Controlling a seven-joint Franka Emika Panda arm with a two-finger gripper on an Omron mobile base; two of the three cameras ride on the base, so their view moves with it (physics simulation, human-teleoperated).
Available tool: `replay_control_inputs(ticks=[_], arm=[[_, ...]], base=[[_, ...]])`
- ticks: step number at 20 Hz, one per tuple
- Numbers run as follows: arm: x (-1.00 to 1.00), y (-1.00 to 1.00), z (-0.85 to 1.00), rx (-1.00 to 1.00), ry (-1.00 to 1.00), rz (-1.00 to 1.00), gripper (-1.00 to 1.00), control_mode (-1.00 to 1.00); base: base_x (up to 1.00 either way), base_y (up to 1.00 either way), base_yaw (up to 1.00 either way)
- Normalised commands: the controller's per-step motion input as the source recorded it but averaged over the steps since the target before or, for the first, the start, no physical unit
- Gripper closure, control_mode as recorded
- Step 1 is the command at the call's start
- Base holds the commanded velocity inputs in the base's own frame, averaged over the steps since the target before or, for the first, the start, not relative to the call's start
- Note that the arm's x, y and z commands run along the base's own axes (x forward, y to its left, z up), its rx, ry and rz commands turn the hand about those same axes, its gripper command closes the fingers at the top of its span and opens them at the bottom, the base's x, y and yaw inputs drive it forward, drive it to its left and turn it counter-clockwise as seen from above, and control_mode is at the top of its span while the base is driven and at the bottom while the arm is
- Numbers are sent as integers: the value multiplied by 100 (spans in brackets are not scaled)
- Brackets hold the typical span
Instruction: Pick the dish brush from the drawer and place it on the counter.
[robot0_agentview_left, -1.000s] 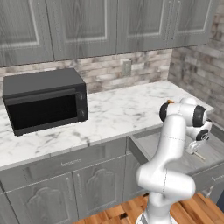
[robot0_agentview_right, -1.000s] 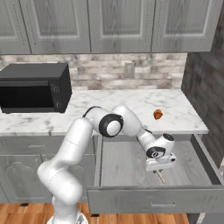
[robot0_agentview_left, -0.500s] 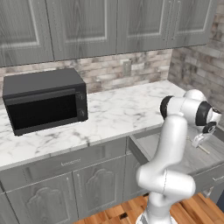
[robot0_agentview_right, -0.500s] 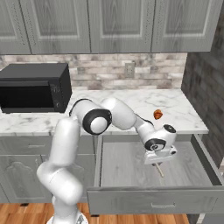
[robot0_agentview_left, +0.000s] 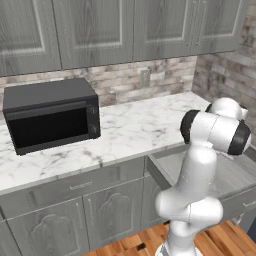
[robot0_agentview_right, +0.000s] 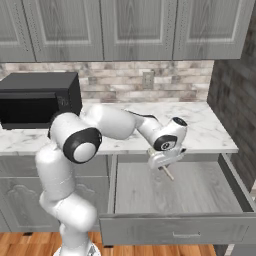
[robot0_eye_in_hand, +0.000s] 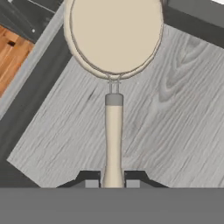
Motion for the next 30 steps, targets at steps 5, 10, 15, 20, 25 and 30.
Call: replay_control_inputs(ticks=[5,10,15,20,25,30], arm=[[0,89,100,2,-8,20,100,-100],[42,68,100,2,-14,15,100,-100],[100,51,91,2,-9,9,100,-100],[100,37,-28,11,18,3,100,-100],[94,60,-64,-4,17,0,100,-100],[68,50,-20,-11,-1,-1,100,-100]], base=[[0,0,0],[0,0,0],[0,0,0],[0,0,0],[0,0,0],[0,0,0]])
